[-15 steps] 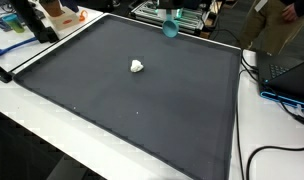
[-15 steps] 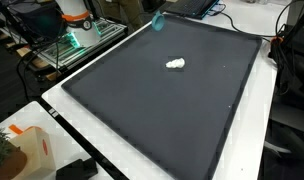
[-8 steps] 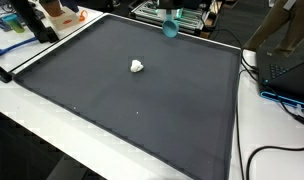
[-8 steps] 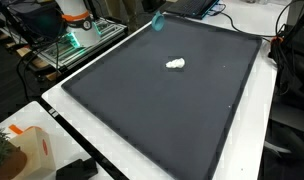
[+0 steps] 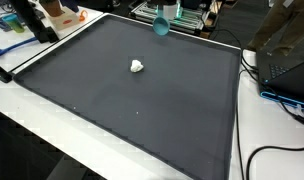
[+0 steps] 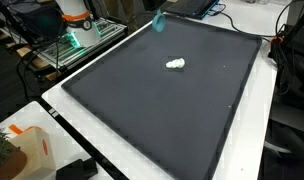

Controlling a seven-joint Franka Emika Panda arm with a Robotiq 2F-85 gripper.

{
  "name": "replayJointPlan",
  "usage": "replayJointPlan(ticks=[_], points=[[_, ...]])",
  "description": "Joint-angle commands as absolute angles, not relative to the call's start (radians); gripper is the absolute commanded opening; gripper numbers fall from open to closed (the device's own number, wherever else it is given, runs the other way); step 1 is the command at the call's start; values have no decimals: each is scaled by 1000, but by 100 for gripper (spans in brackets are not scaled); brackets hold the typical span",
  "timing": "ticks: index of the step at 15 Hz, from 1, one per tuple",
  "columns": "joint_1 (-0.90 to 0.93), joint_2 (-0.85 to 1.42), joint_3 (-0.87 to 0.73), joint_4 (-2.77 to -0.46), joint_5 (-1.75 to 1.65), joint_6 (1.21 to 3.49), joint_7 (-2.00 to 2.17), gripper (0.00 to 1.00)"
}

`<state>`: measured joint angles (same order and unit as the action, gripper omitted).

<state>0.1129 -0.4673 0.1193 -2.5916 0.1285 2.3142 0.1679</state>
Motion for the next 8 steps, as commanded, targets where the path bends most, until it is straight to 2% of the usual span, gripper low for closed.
replayJointPlan(ticks=[1, 2, 3, 8], points=[[104, -418, 93, -2539, 101, 2311, 80, 22], [107, -417, 84, -2531, 106, 2306, 59, 22], [107, -442, 100, -2559, 114, 2312, 101, 47], [106, -418, 89, -2536, 114, 2312, 72, 47]])
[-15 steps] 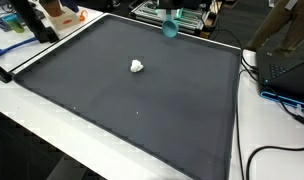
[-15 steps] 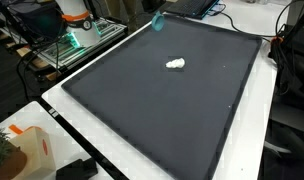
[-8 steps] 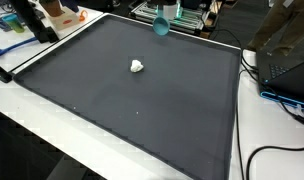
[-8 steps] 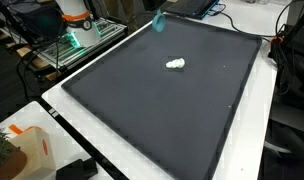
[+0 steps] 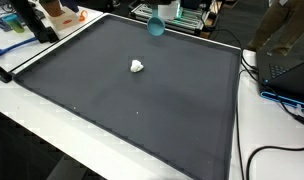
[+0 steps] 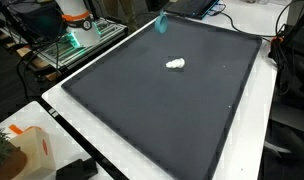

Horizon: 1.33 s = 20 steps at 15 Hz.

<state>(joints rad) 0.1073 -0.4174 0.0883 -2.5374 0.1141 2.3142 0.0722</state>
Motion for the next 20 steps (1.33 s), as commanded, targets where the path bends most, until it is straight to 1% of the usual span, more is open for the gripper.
replayJointPlan(ticks=[1, 10, 11, 14, 15, 20], points=[[92, -407, 97, -2525, 89, 2315, 89, 22], [84, -162, 62, -2250, 70, 2129, -31, 22], [86, -240, 72, -2324, 66, 2171, -2, 47], [84, -167, 69, -2267, 67, 2160, -12, 47], [84, -159, 68, -2261, 67, 2159, -13, 22], [68, -122, 70, -2279, 40, 2306, 75, 22]])
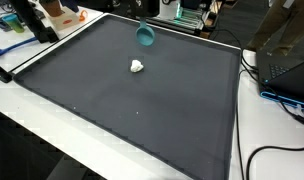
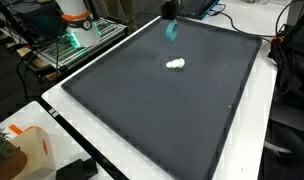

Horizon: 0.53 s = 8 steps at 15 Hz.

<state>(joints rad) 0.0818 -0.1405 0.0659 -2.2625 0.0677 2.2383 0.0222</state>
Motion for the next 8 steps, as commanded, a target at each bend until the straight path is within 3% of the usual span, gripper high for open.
replayJointPlan(ticks=[1, 6, 7, 8], points=[[65, -112, 70, -2279, 31, 2319, 89, 22], [57, -57, 67, -2281, -14, 2341, 157, 22], [60, -63, 66, -2266, 5, 2324, 130, 47], [60, -53, 66, -2266, 5, 2324, 133, 47]])
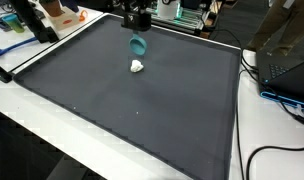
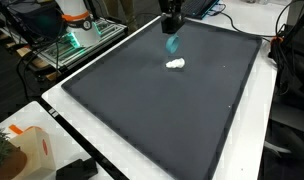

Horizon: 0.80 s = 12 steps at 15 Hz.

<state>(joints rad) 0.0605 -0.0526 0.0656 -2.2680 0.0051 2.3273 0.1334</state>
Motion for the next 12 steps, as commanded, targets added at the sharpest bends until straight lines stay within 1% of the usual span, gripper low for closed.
replayJointPlan(ticks=[1, 12], points=[[60, -48, 66, -2266, 5, 2325, 134, 22], [59, 71, 58, -2218, -11, 2393, 155, 22]])
